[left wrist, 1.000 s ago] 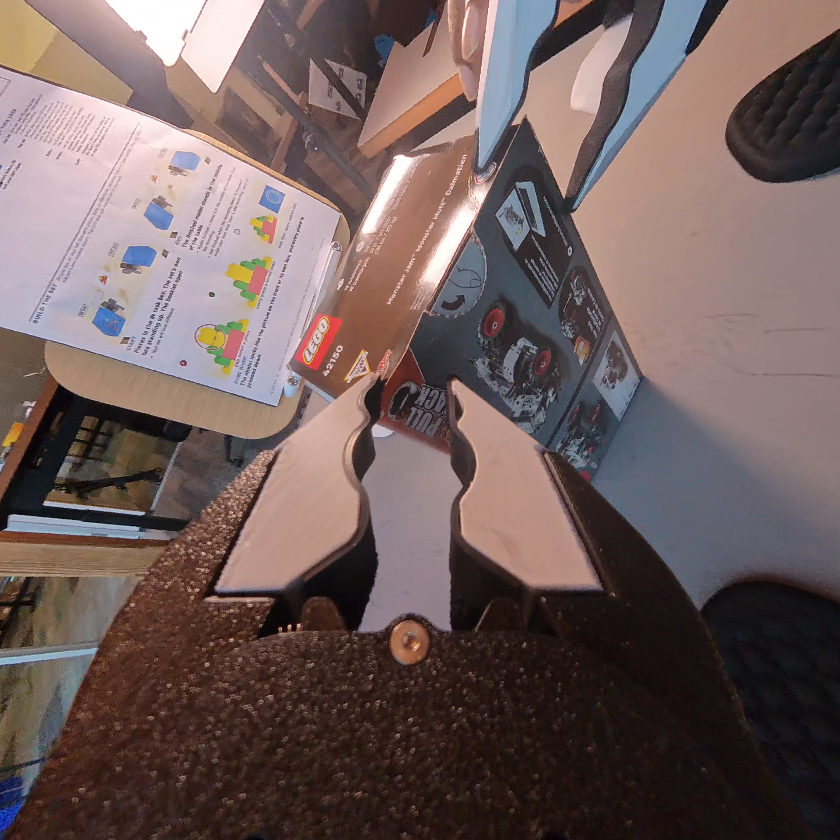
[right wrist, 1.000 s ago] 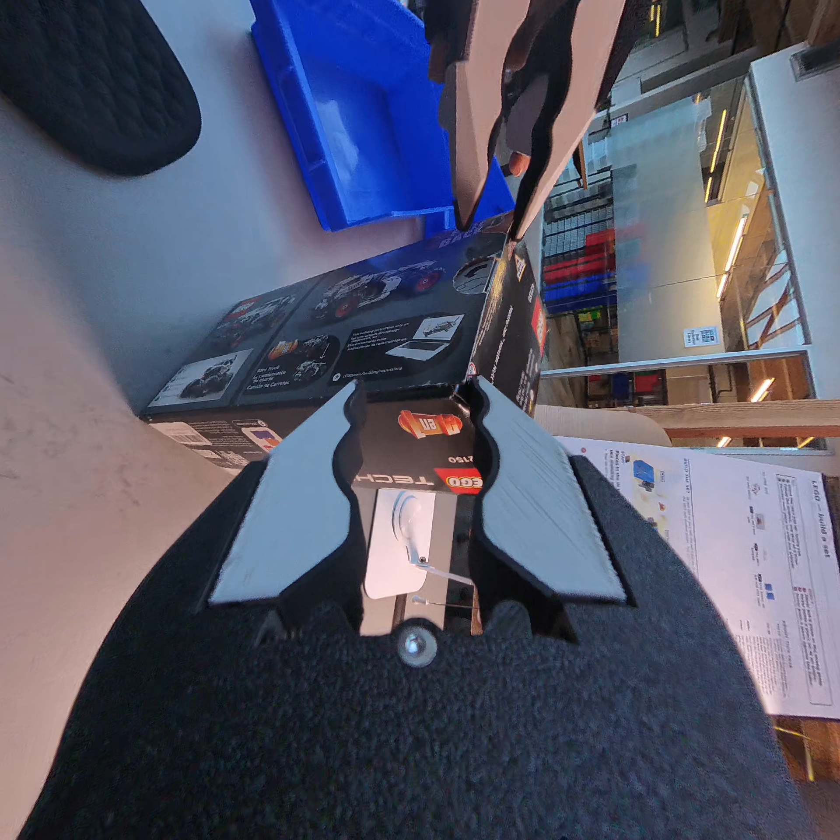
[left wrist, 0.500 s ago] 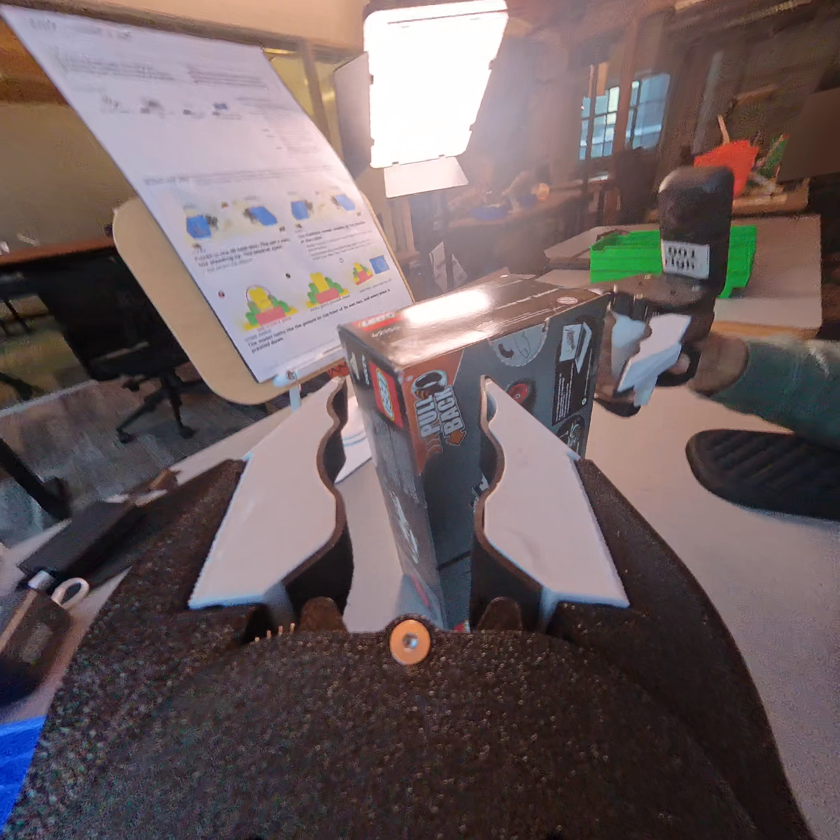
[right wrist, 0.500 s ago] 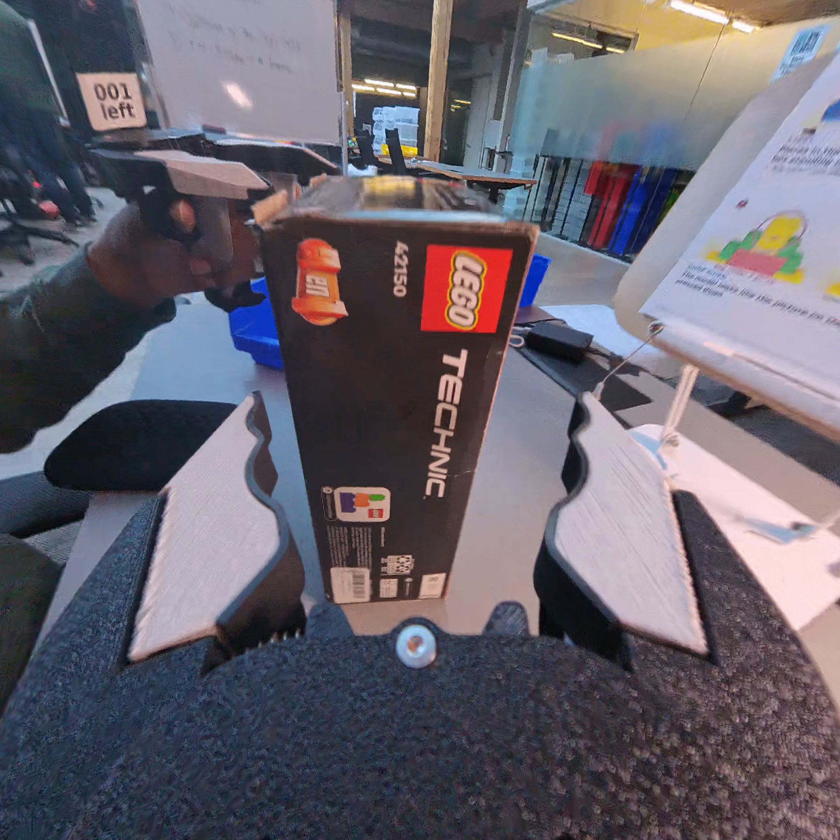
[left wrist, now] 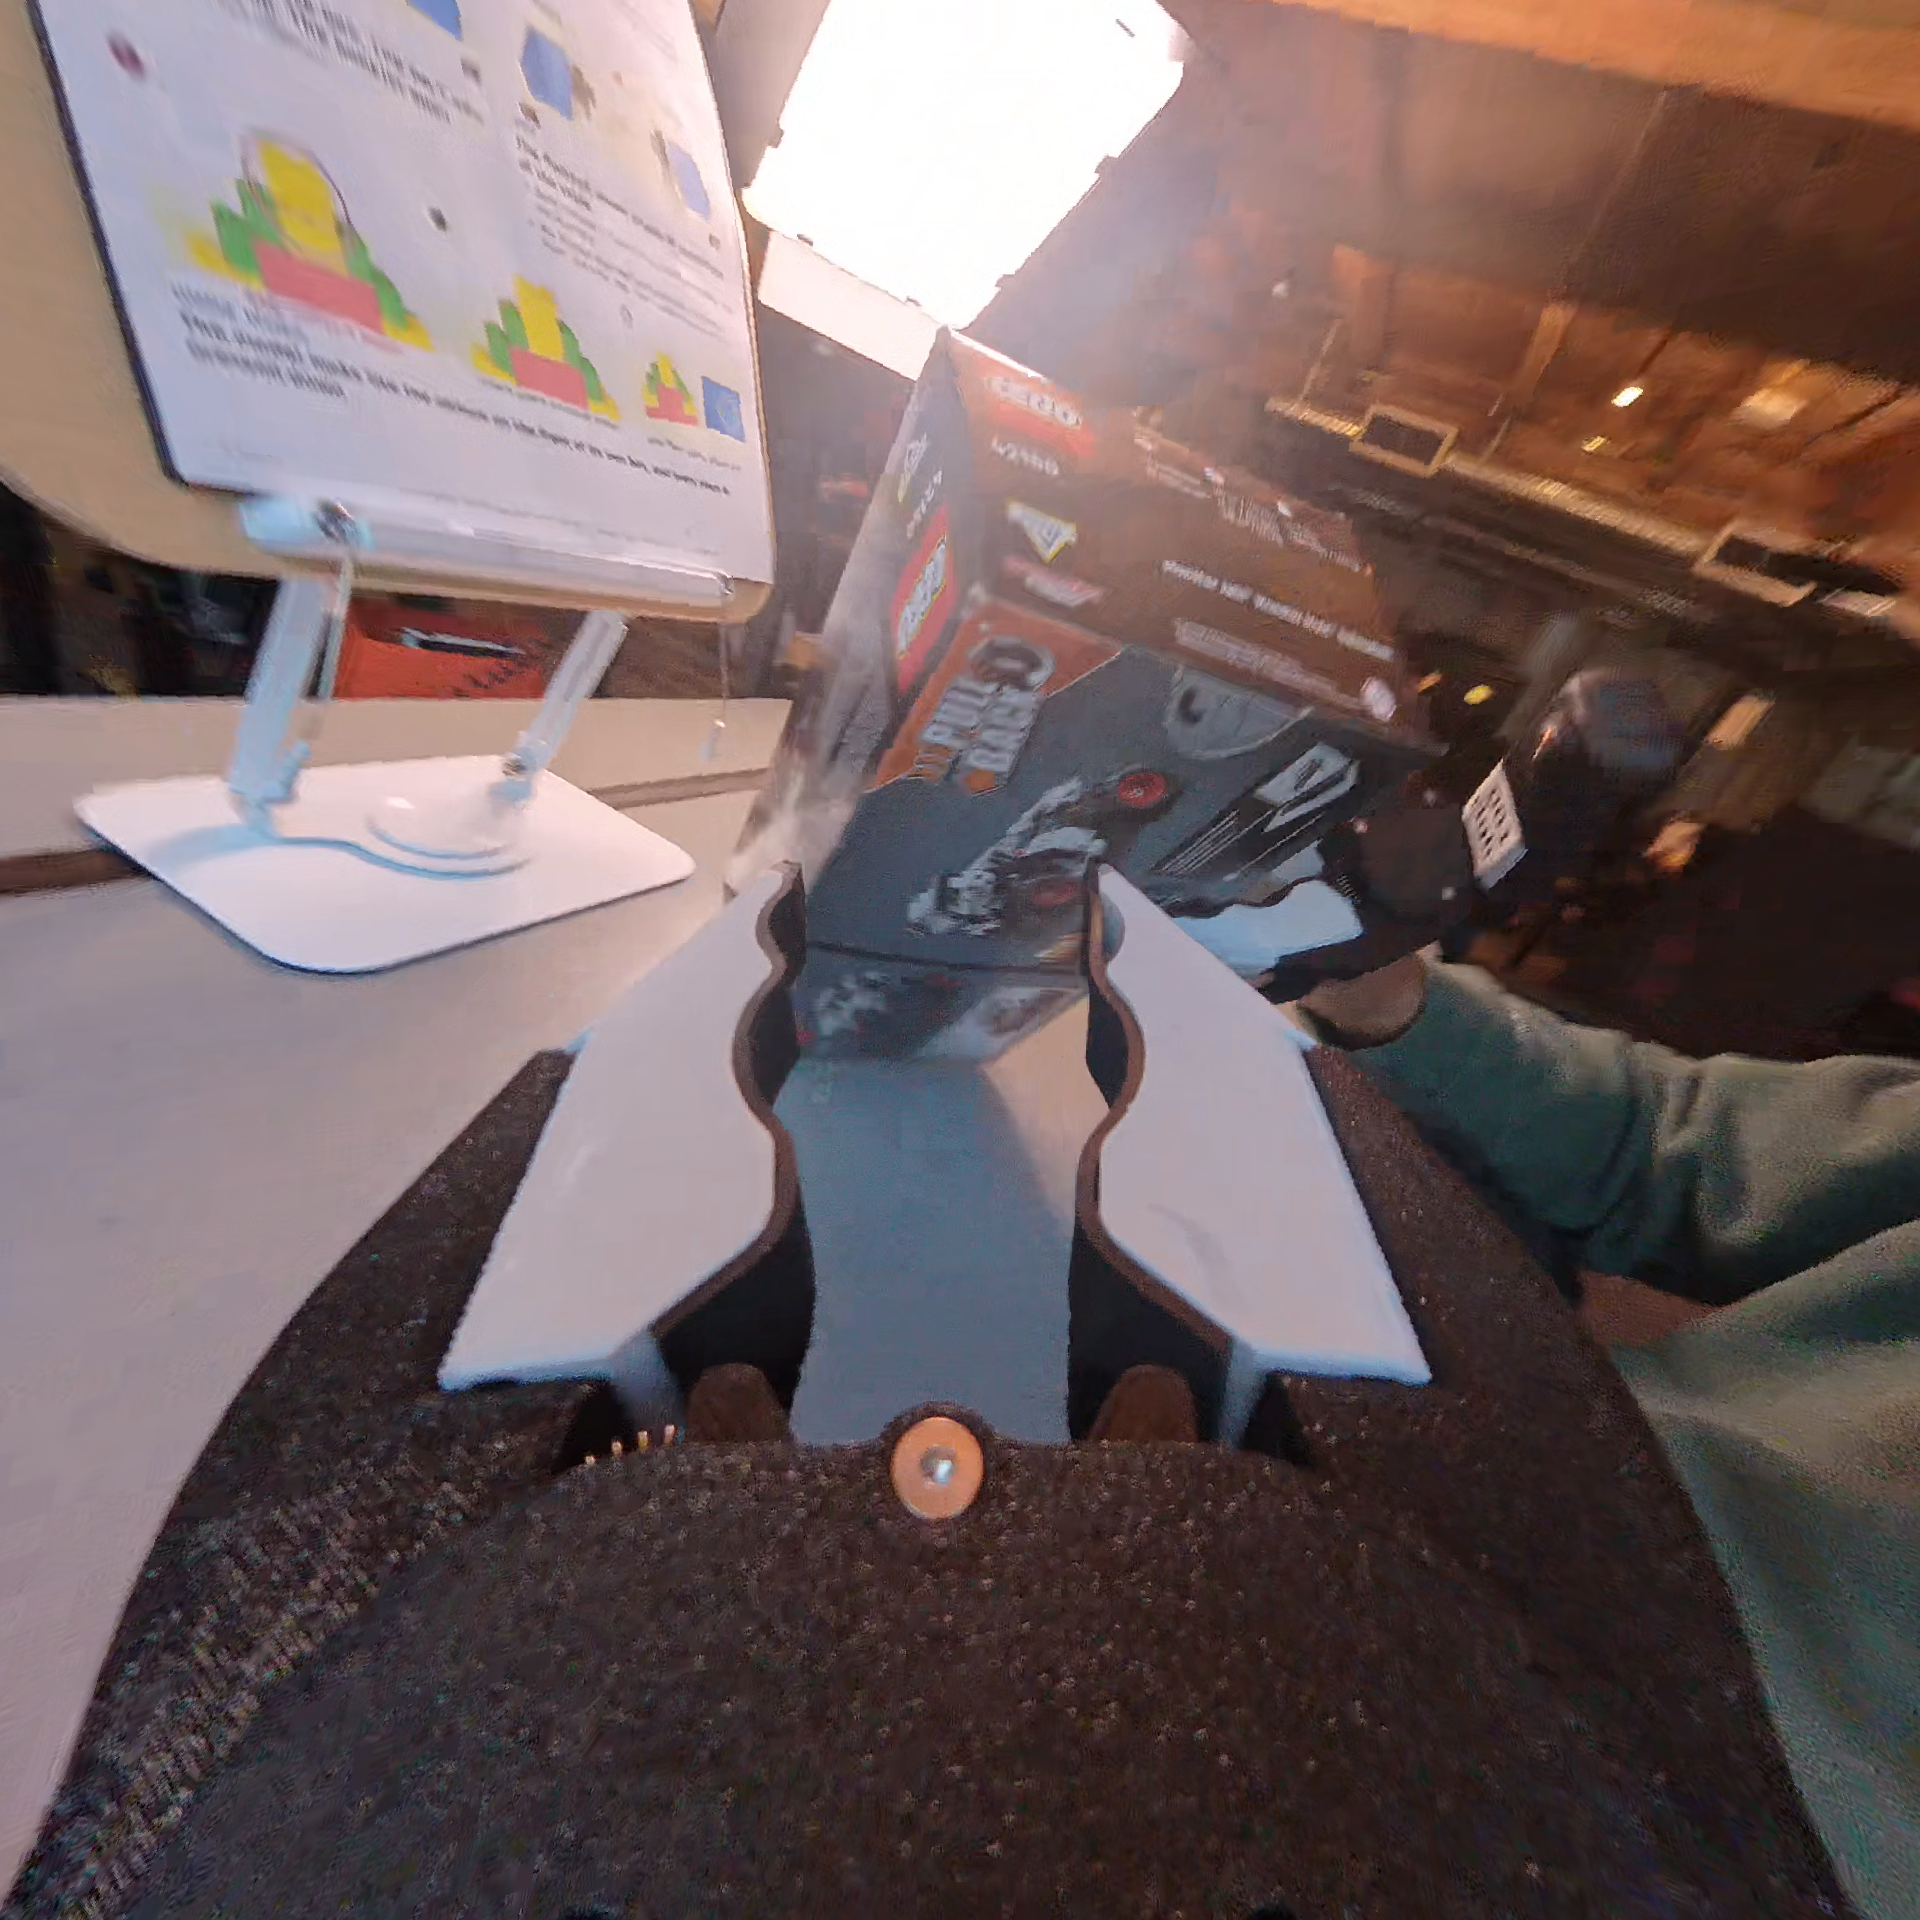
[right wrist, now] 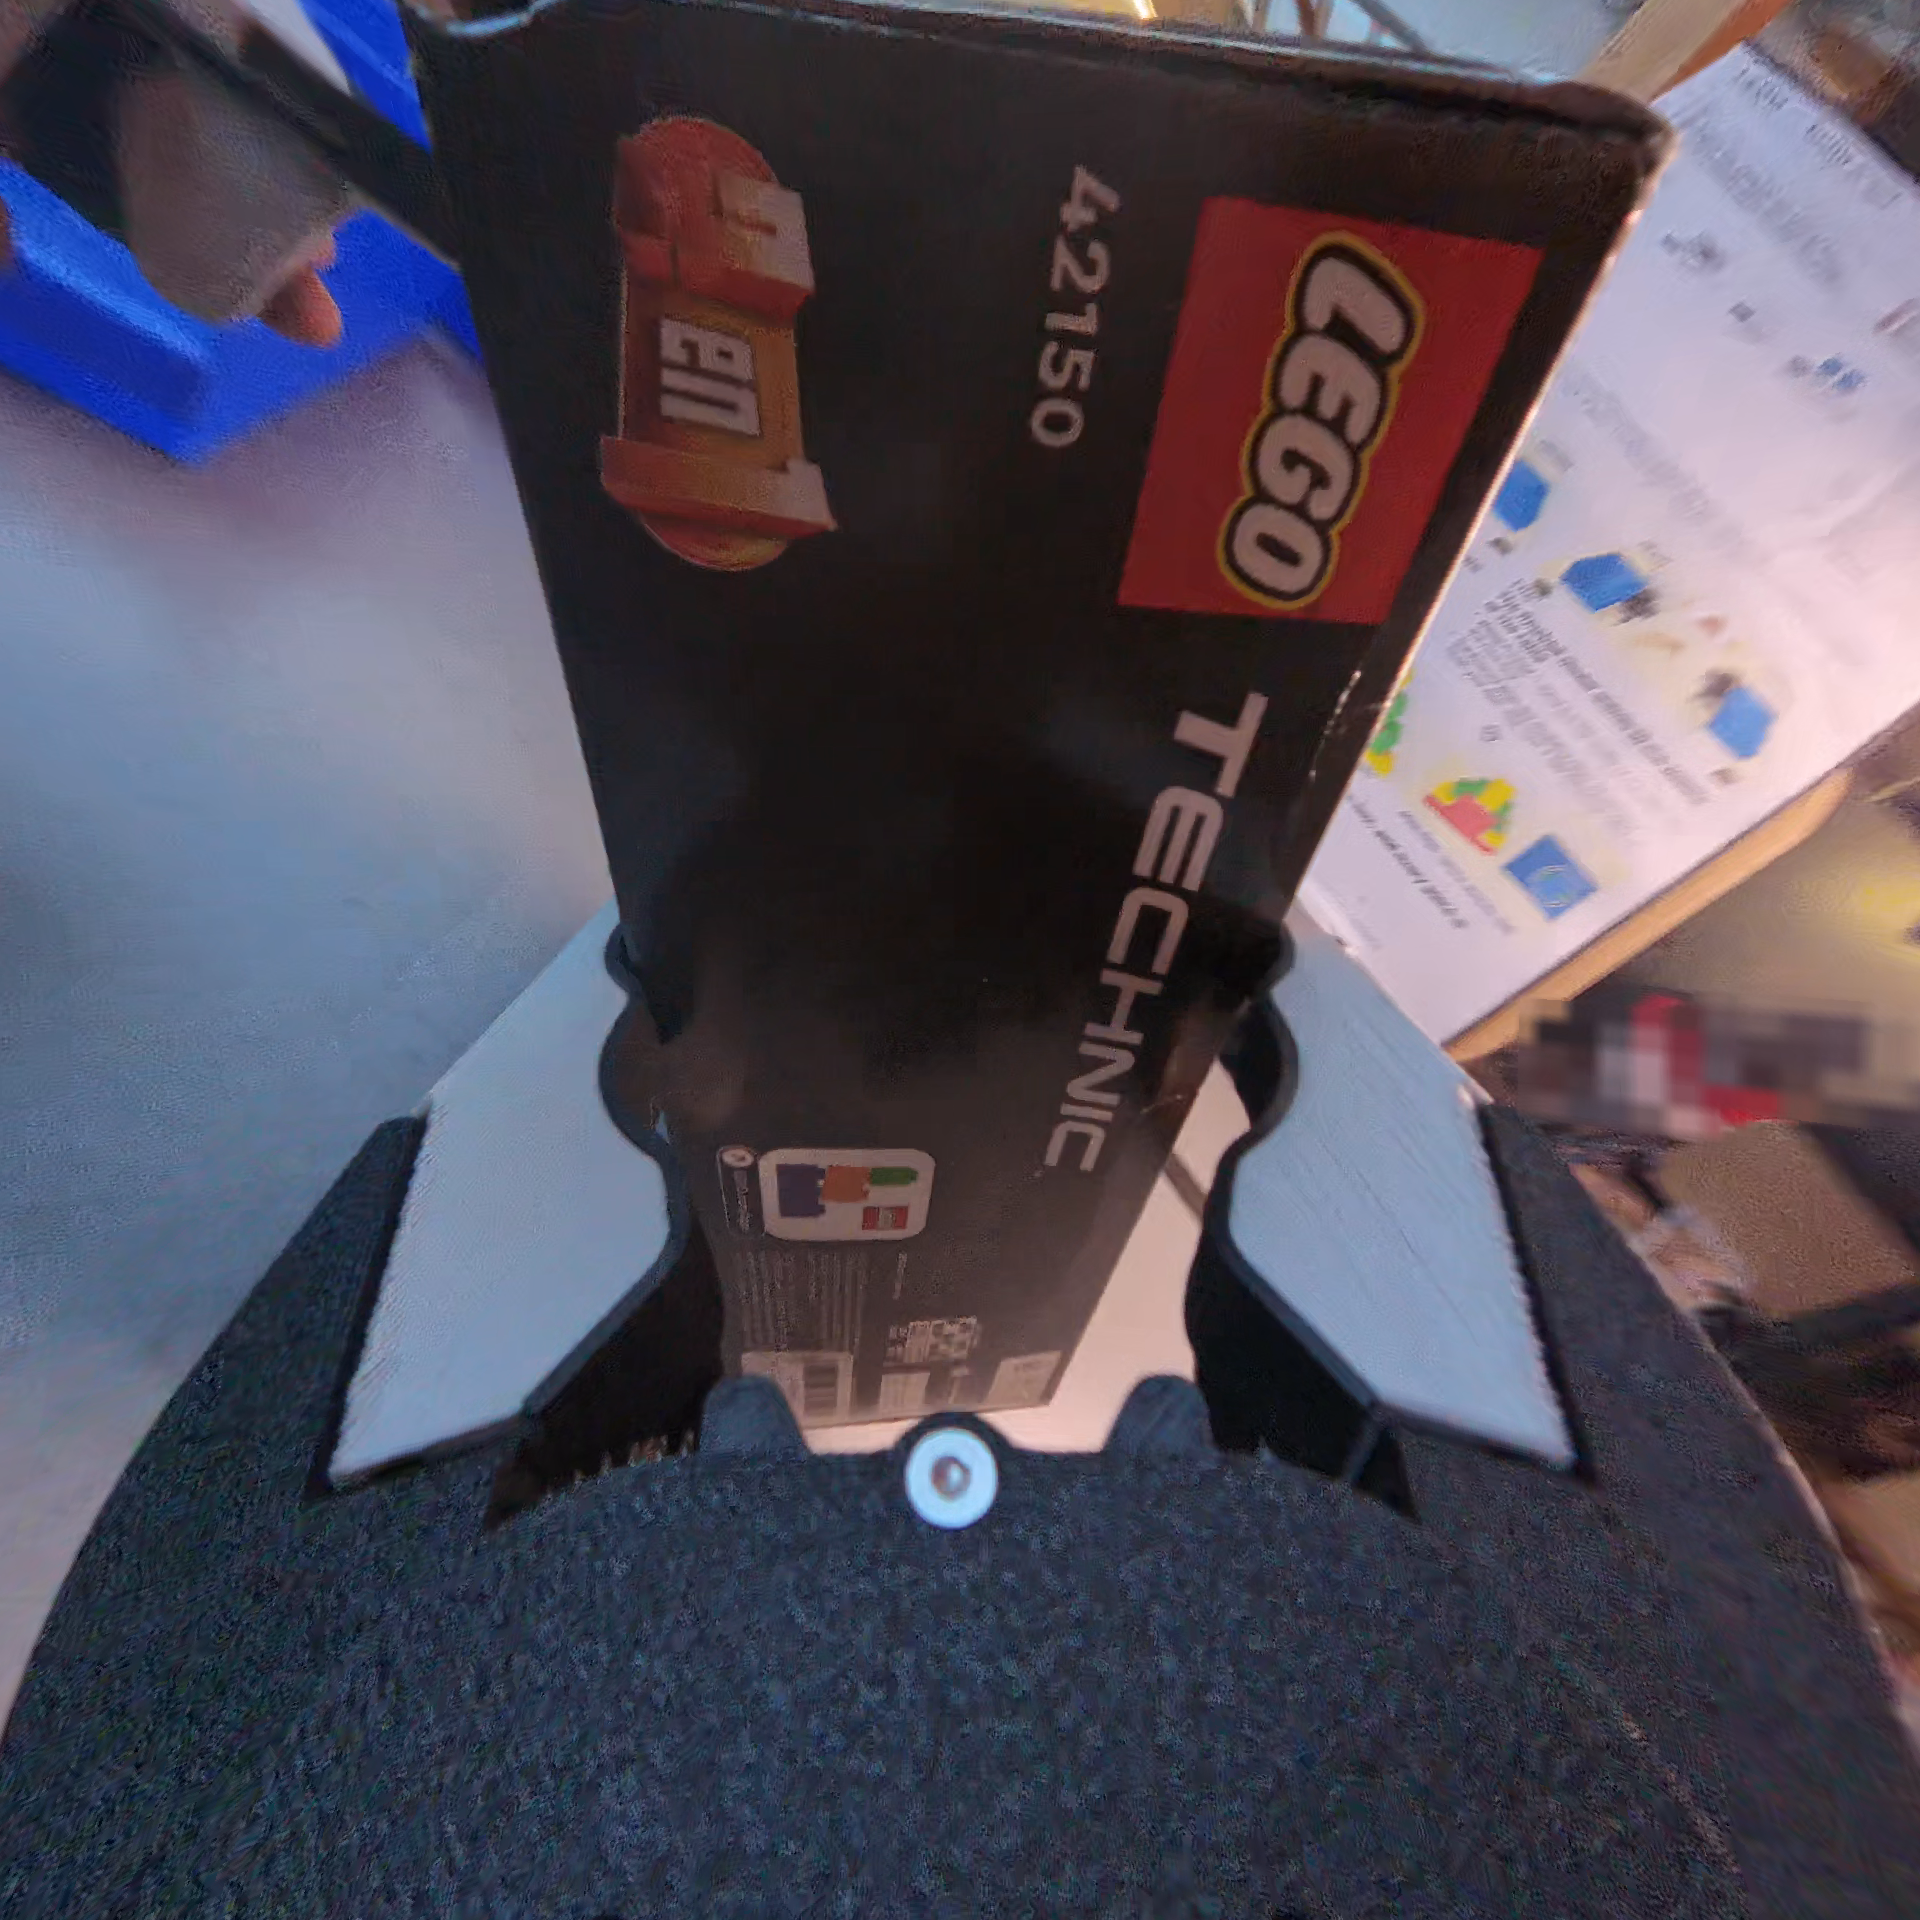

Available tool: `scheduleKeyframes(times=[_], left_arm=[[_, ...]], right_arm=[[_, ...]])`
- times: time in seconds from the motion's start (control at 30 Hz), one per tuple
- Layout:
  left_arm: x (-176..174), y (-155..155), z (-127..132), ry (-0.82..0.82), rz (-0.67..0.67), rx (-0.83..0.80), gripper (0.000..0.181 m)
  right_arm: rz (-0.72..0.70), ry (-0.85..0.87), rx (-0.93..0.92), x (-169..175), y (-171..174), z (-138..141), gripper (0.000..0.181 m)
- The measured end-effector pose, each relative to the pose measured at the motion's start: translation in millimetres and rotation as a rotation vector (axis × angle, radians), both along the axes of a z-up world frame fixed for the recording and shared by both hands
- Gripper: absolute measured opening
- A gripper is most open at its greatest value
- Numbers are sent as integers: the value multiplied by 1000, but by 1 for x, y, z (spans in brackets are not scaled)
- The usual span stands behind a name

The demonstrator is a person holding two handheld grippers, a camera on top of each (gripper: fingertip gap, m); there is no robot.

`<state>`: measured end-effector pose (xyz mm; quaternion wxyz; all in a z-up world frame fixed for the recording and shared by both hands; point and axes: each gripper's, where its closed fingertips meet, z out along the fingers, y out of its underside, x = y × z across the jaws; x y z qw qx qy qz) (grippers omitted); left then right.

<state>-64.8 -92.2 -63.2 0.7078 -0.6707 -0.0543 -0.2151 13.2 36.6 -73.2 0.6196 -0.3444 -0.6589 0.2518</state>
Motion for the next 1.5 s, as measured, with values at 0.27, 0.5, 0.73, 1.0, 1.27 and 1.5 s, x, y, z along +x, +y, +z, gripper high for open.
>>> scheduleKeyframes(times=[0.27, 0.5, 0.73, 1.0, 1.27, 1.5], left_arm=[[0, 18, -47, -269, -118, -156, 67], [-24, 14, -75, -288, -40, -288, 70], [-26, 12, -86, -404, 1, -383, 99], [-5, 35, -107, -314, -42, -485, 80], [-44, 67, -49, 322, 218, -302, 68], [-59, 85, -88, 166, 180, -309, 68]], right_arm=[[-33, -219, 488, -2, -43, -71, 105], [304, -210, -177, 17, -82, -25, 97], [45, -233, -976, 22, 91, -23, 114], [57, -450, -1098, -1, 83, -92, 84], [-1, -120, -557, -7, 100, -53, 66], [-79, -207, -653, -6, 109, -93, 65]])
